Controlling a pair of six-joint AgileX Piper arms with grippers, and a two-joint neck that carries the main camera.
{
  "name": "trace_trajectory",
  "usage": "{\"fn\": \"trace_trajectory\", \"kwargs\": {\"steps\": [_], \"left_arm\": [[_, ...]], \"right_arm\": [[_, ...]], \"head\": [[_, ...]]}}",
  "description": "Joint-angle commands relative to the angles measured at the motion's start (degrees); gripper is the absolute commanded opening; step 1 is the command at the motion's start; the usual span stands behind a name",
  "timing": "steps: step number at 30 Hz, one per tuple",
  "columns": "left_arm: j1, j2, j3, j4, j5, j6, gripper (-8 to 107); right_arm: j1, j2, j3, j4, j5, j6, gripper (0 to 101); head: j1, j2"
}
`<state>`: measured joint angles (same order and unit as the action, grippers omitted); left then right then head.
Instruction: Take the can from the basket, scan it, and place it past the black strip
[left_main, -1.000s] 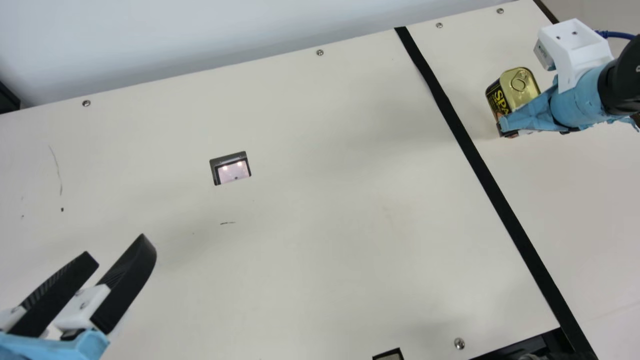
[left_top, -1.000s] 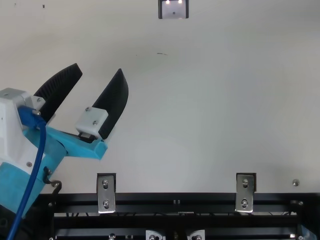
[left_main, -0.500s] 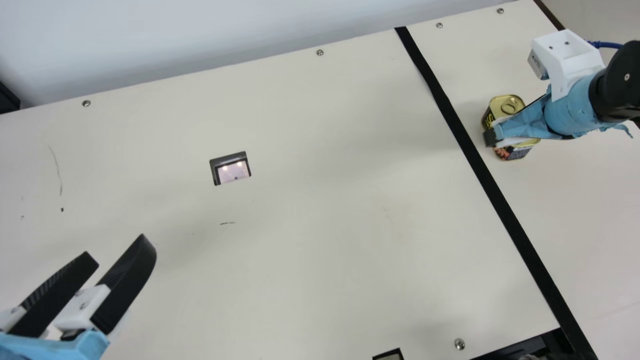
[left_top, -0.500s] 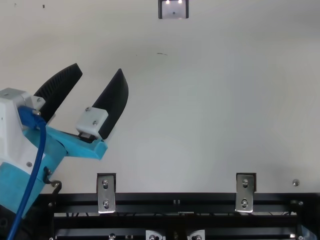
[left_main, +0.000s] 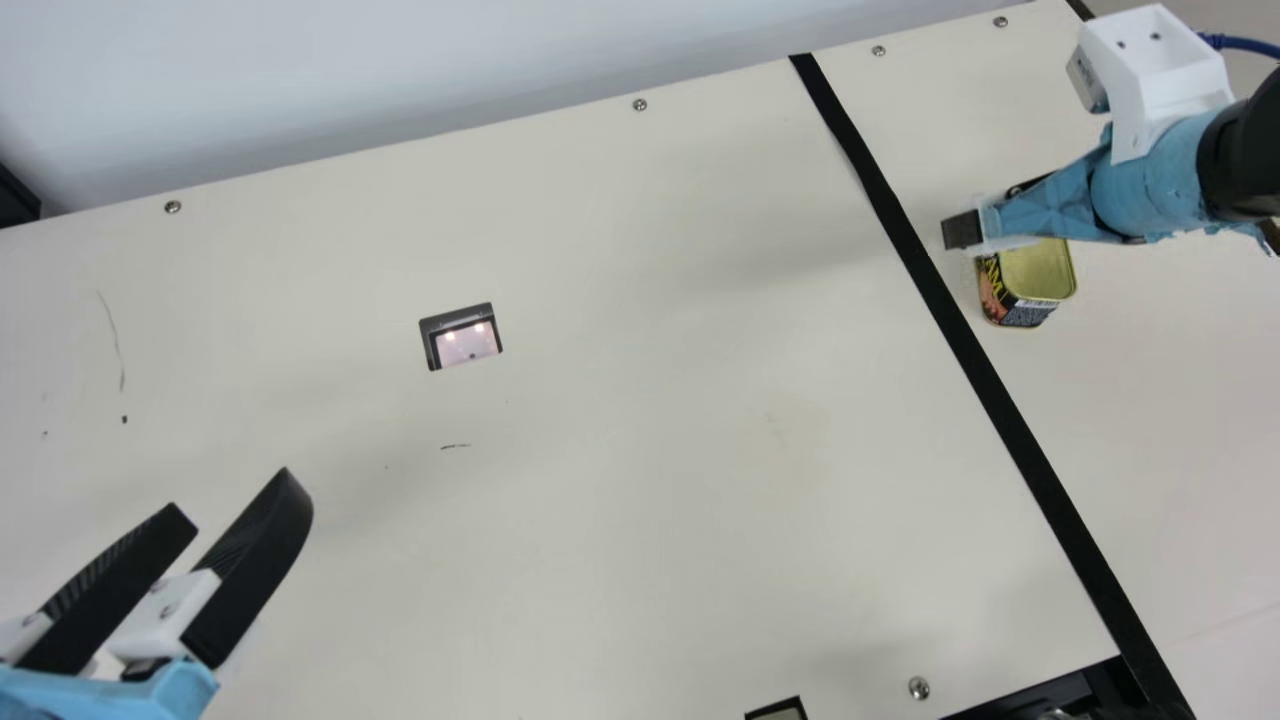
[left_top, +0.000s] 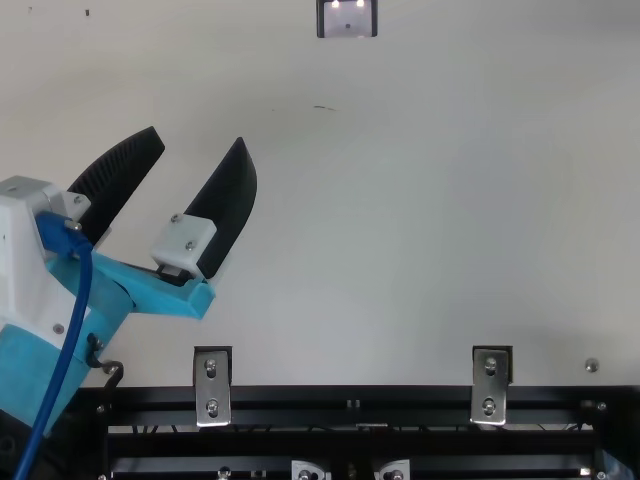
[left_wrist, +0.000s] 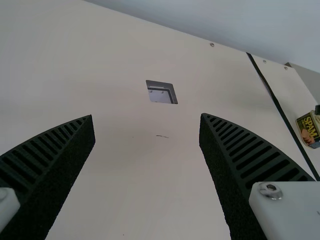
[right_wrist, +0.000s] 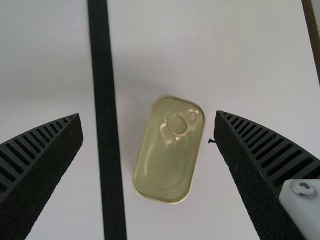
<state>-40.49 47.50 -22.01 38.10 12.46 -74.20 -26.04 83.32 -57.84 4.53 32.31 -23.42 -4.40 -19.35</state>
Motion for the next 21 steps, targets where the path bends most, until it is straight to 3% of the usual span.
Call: {"fn": "trace_trajectory", "kwargs": {"steps": [1,12,21], "left_arm": [[0.0,0.0,0.0,0.0,0.0,0.0,90],[0.0,0.0,0.0,0.0,0.0,0.0,90],[0.0,0.0,0.0,0.0,0.0,0.0,90]], "right_arm": [[1.4,-0.7,-0.2,1.9,-0.7,-0.2,101],[11.3,-4.1,-1.3,9.7,-4.1,-0.5,101],[19.0,-4.9,-2.1,12.9,-6.6,1.0,101]], "head": [[-1.6,0.7],[-2.9,11.9],[-1.1,21.2]]}}
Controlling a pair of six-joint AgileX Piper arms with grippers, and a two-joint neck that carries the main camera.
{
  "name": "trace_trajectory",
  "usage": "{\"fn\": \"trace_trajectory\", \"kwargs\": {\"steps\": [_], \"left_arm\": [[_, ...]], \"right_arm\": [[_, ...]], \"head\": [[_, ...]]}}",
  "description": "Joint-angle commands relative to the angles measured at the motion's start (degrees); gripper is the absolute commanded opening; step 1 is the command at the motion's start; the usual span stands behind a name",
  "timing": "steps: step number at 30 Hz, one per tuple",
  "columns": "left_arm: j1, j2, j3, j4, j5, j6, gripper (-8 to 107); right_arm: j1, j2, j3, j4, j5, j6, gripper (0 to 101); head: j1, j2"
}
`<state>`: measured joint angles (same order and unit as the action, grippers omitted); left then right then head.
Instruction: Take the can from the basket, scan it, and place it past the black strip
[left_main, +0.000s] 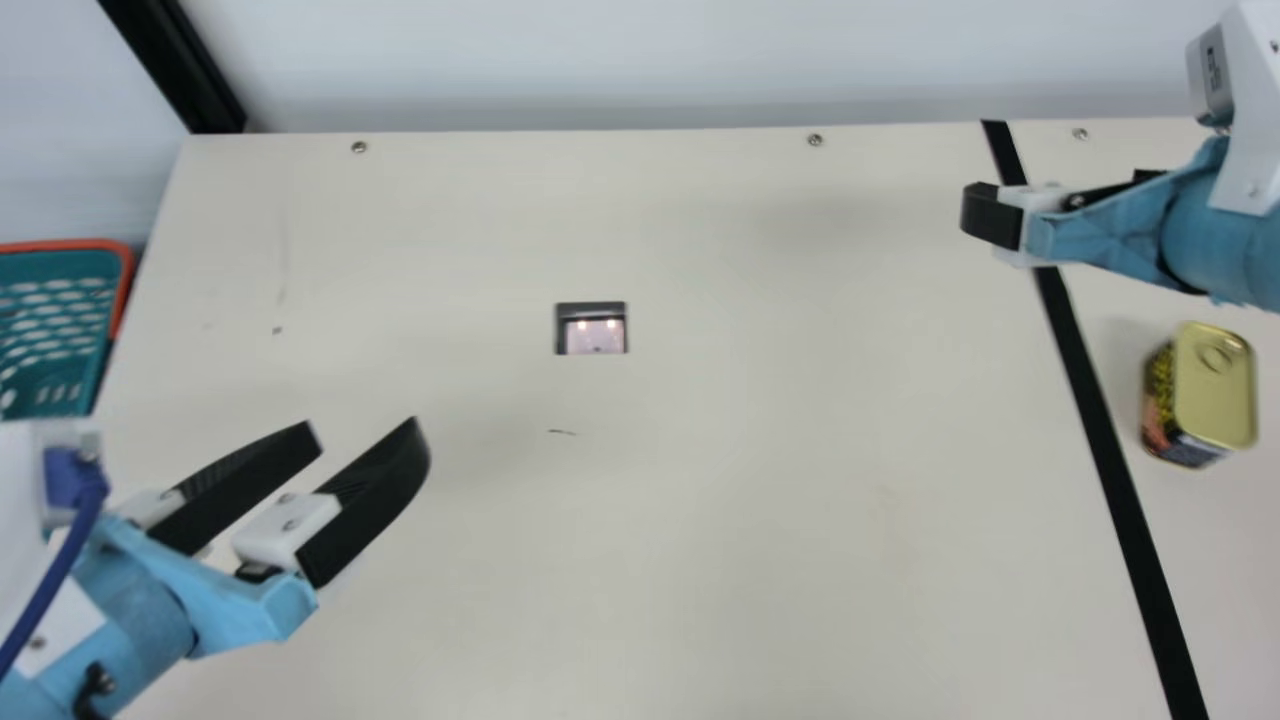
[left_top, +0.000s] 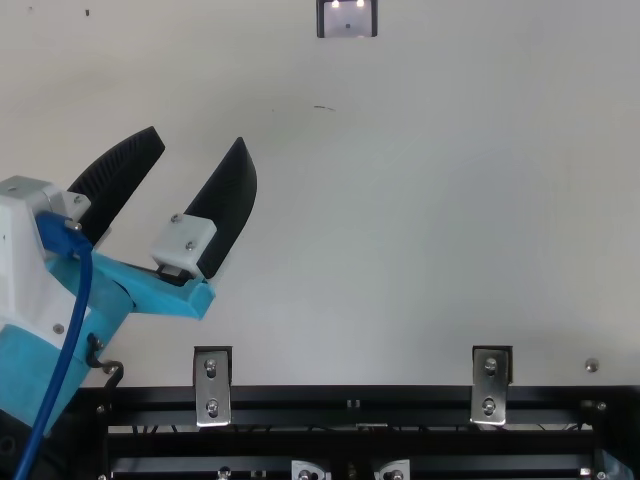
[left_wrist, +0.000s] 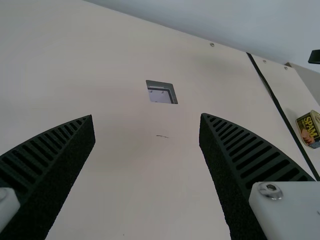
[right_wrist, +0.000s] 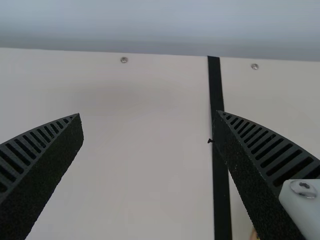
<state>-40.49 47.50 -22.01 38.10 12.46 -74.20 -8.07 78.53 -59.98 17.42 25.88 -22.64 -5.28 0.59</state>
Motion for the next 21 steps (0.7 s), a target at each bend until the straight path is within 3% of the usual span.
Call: {"fn": "trace_trajectory", "kwargs": {"steps": [1,7,18,19,21], "left_arm": [[0.0,0.0,0.0,0.0,0.0,0.0,90],[0.0,0.0,0.0,0.0,0.0,0.0,90],[0.0,0.0,0.0,0.0,0.0,0.0,90],[0.8,-0.1,-0.1,-3.1,-0.3,3.5,90],[1.3,0.8,-0.8,-3.2,-0.7,3.8,90]], "right_arm": [[1.7,-0.1,-0.1,0.0,-0.5,0.6,101],[5.6,-0.9,-0.2,-0.4,-2.3,2.9,101],[7.1,-1.6,0.2,-1.5,-3.0,5.1,101],[7.1,-1.6,0.2,-1.5,-3.0,5.1,101],[7.1,-1.6,0.2,-1.5,-3.0,5.1,101]], "head": [[0.4,1.9],[4.7,3.6],[4.7,3.6],[4.7,3.6],[4.7,3.6]]}}
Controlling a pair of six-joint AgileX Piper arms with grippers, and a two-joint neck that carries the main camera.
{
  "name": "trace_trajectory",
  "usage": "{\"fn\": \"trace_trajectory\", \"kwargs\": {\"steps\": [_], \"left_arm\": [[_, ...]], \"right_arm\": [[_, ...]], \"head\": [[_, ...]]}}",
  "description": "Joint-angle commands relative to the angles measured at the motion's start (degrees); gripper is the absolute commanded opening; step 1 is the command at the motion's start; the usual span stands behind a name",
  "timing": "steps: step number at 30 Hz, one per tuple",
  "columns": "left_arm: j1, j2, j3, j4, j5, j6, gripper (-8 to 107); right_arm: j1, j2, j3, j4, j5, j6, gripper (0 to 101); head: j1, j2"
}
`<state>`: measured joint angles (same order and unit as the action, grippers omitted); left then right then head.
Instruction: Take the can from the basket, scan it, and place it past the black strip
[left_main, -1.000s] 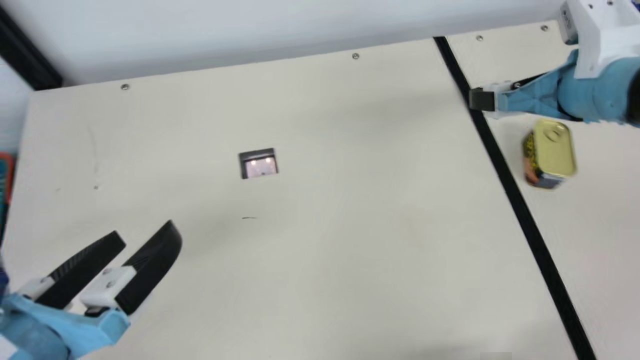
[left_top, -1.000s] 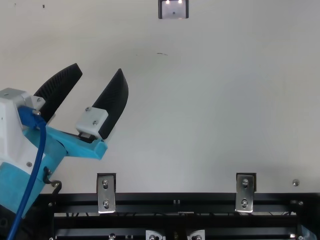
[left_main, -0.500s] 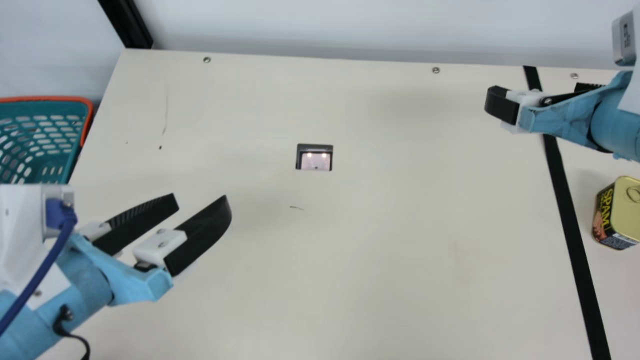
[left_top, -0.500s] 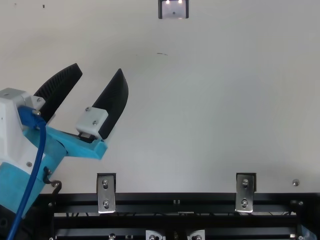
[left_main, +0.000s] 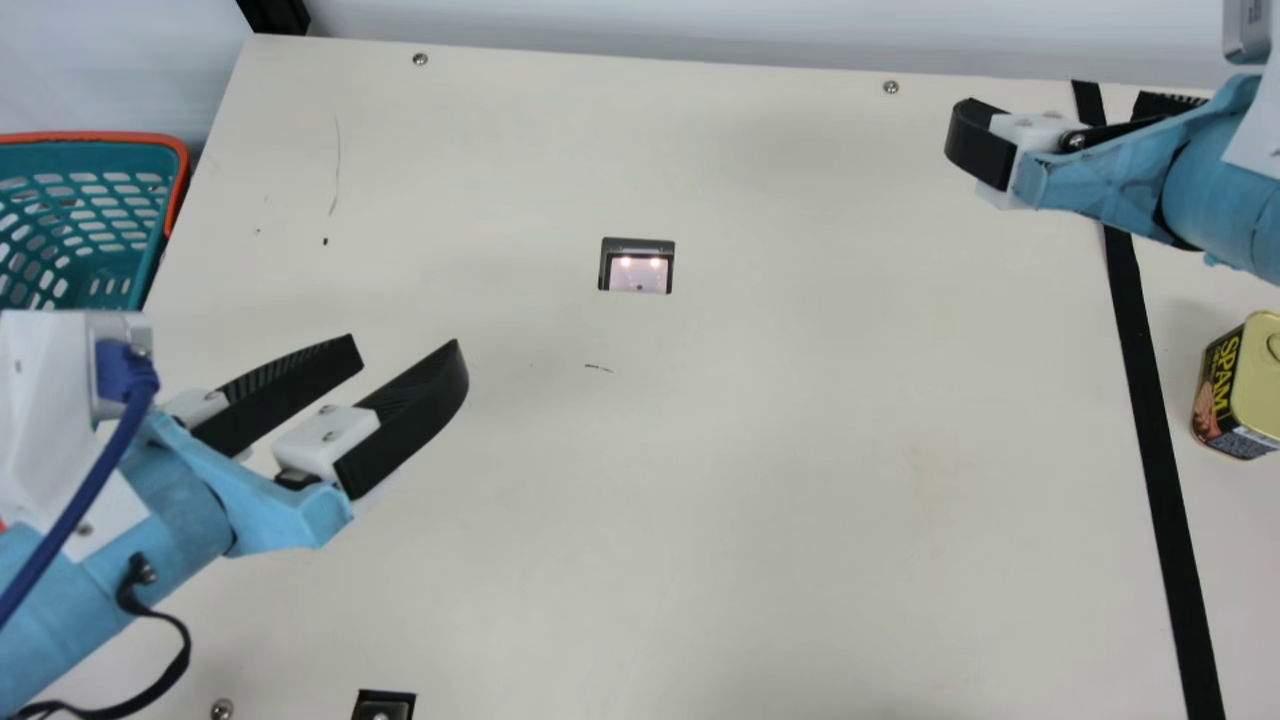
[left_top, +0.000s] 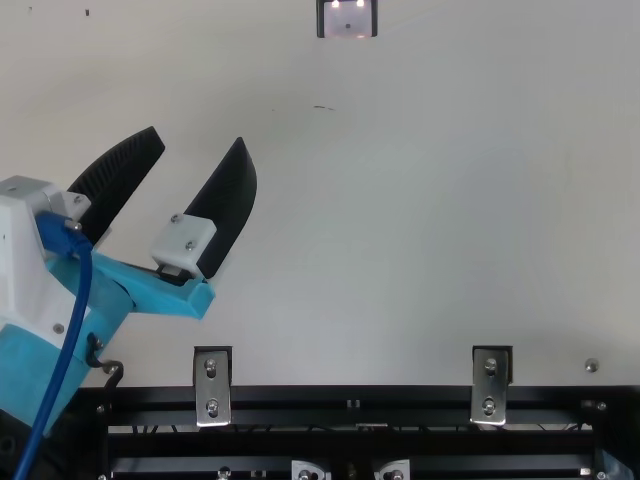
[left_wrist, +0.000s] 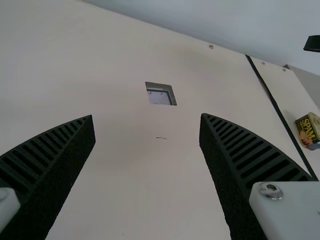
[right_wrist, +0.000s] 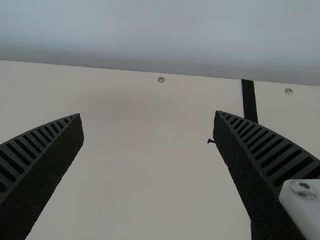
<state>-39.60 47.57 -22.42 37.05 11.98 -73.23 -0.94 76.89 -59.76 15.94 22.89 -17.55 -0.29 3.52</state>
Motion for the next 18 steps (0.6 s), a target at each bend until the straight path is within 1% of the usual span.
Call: {"fn": "trace_trajectory", "kwargs": {"steps": [1,5,10,15,18], "left_arm": [[1.0,1.3,-0.9,-2.6,-0.5,3.7,90],[4.6,3.0,-3.4,-4.8,-1.5,8.6,90],[10.1,2.8,-5.8,-6.7,-2.7,13.7,90],[16.5,0.8,-7.1,-7.7,-4.1,18.1,90],[20.3,-0.9,-7.2,-8.5,-5.0,20.5,90]], "right_arm": [[0.0,0.0,0.0,0.0,0.0,0.0,101],[0.3,0.0,-0.1,-1.0,-0.2,0.8,101],[1.3,0.0,-0.3,-3.2,-1.4,2.9,101],[2.7,-0.7,0.1,-4.9,-3.4,4.9,101],[3.7,-1.6,0.9,-5.8,-5.2,5.8,101]], "head": [[-0.3,0.7],[-0.3,0.7],[-0.3,0.7],[-0.3,0.7],[-0.3,0.7]]}}
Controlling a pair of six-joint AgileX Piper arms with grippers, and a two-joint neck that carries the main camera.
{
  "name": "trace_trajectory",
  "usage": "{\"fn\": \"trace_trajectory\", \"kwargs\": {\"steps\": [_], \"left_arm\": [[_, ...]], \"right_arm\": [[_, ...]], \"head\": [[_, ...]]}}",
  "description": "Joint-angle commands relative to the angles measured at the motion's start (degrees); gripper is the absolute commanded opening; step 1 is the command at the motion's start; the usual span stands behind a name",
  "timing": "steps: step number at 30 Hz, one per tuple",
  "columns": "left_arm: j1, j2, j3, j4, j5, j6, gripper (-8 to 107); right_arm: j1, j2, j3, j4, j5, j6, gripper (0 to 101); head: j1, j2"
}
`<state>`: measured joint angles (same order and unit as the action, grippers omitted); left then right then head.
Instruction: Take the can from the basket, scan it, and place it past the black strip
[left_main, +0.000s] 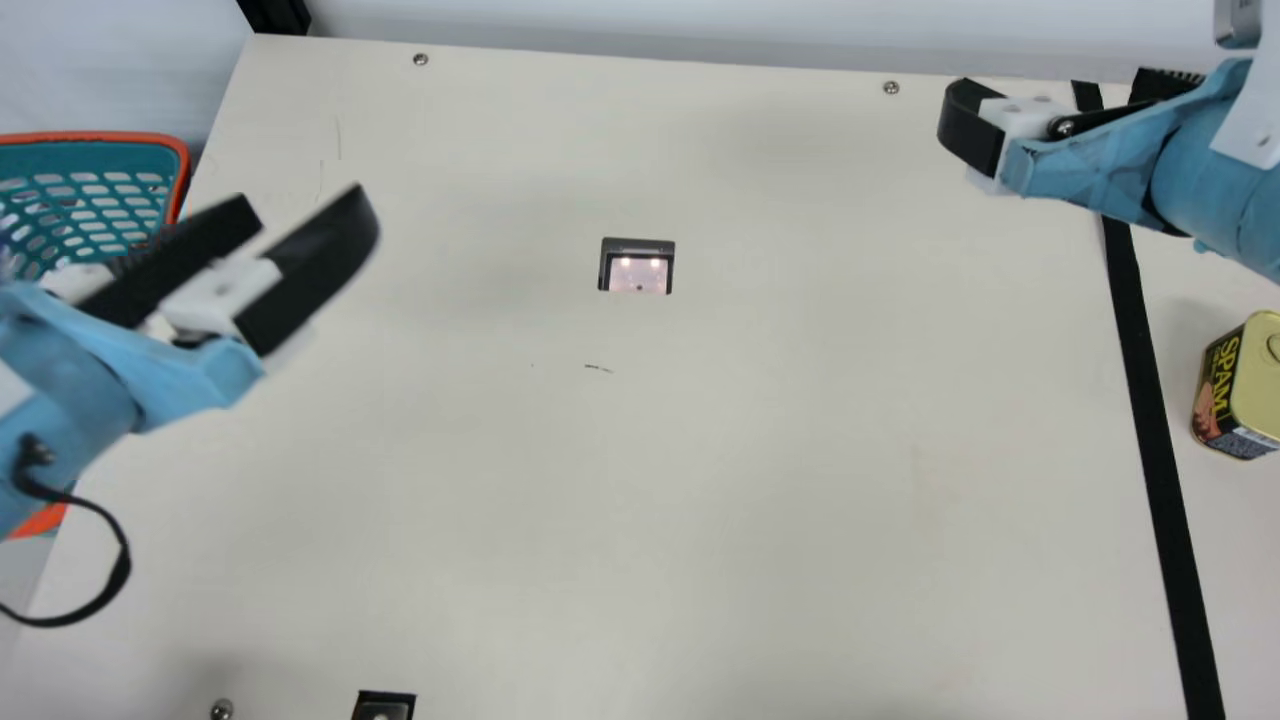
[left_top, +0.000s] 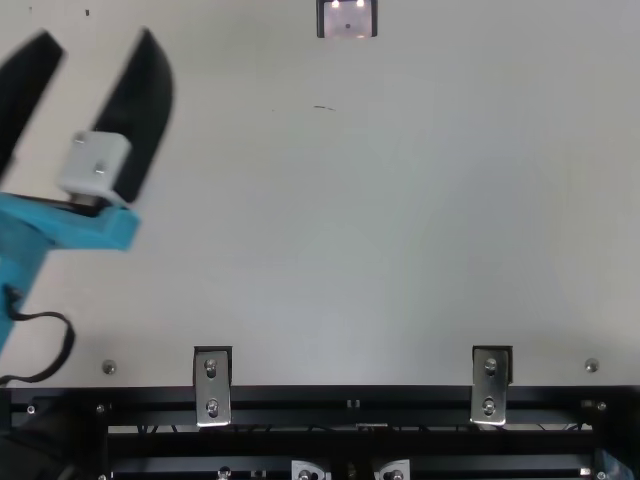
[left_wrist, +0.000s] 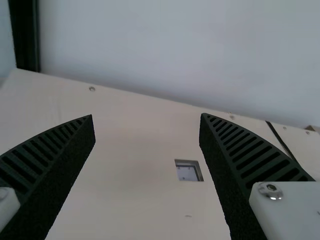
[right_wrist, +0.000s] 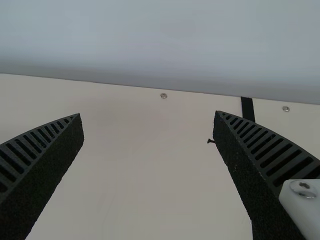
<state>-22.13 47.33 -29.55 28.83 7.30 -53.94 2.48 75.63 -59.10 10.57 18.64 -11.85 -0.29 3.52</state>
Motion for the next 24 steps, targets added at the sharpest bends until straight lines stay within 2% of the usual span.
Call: {"fn": "trace_trajectory", "kwargs": {"steps": [1,7,13,24], "left_arm": [[4.0,-1.2,-0.1,-0.5,-0.7,1.9,90],[9.4,-4.7,0.9,-3.3,-2.3,6.0,90],[11.8,-8.8,2.4,-7.0,-2.1,9.8,90],[12.6,-18.4,5.9,-13.4,1.9,15.3,90]], "right_arm": [[0.6,-0.7,0.7,-0.7,-1.6,0.3,101],[2.3,-4.1,4.6,-1.6,-6.1,1.5,101],[3.3,-9.2,10.4,-1.7,-9.9,2.2,101],[3.8,-21.2,21.8,-2.0,-12.7,3.0,101]], "head": [[-0.3,0.7],[-0.3,0.7],[-0.3,0.7],[-0.3,0.7]]}}
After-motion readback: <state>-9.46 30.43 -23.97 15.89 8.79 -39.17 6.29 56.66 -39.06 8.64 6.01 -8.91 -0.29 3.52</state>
